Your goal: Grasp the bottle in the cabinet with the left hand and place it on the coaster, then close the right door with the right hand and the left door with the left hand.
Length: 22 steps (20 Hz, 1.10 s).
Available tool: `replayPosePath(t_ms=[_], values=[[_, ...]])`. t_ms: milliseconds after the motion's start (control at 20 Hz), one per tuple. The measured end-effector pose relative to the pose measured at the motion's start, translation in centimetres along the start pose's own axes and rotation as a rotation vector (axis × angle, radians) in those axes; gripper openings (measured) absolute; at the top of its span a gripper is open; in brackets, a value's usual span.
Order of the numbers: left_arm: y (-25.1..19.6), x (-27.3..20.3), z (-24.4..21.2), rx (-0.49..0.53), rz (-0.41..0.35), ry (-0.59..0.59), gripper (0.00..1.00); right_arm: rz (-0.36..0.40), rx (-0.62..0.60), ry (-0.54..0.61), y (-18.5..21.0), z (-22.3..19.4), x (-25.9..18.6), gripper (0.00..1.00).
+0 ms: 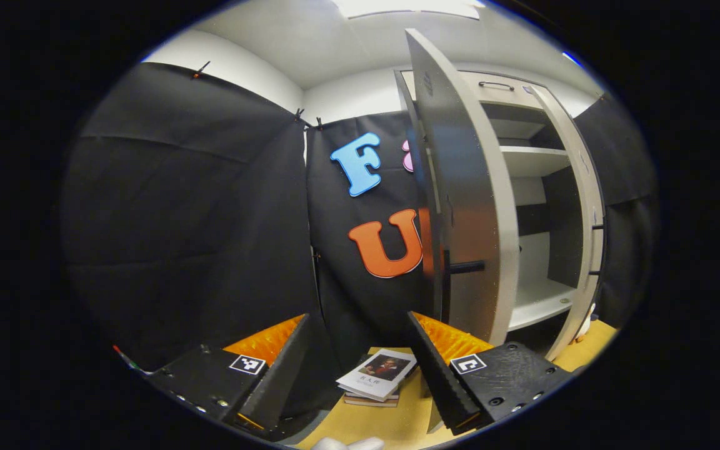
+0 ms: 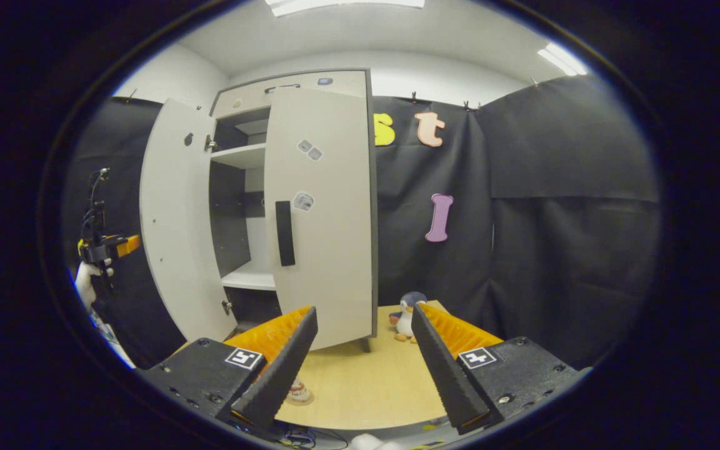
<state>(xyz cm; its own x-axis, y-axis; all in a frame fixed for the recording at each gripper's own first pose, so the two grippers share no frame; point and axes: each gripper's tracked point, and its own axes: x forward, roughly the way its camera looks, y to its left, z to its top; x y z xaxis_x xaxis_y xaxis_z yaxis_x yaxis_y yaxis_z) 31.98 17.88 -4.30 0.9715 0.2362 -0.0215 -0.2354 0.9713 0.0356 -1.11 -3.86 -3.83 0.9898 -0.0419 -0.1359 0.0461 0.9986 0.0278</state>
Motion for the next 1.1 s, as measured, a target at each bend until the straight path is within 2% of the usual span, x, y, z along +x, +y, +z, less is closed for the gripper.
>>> replayPosePath(t_ms=[250, 550, 650, 700, 750, 1100], values=[[-0.8, 2.1, -0.5, -0.033, -0.063, 0.016, 0.92, -0.004, -0.005, 0.001, 0.0, 0.0, -0.6, 0.99], [-1.2, 2.2, -0.6, -0.073, -0.088, 0.009, 0.91, 0.011, -0.01, 0.008, 0.7, -0.1, -0.7, 0.99], [-1.2, 2.3, -0.5, -0.067, -0.086, 0.007, 0.88, 0.026, -0.017, 0.011, 1.2, 0.0, -0.7, 0.99], [-1.1, 2.1, -0.4, -0.059, -0.076, 0.003, 0.95, 0.034, -0.021, 0.013, 1.4, 0.0, -0.7, 0.99], [-1.3, 2.0, -0.5, -0.051, -0.071, 0.003, 0.89, 0.043, -0.028, 0.015, 1.6, 0.0, -0.6, 0.99], [-3.7, 0.9, -0.4, -0.047, -0.081, 0.003, 0.89, 0.088, -0.035, 0.005, 1.3, 0.4, -0.8, 0.99]])
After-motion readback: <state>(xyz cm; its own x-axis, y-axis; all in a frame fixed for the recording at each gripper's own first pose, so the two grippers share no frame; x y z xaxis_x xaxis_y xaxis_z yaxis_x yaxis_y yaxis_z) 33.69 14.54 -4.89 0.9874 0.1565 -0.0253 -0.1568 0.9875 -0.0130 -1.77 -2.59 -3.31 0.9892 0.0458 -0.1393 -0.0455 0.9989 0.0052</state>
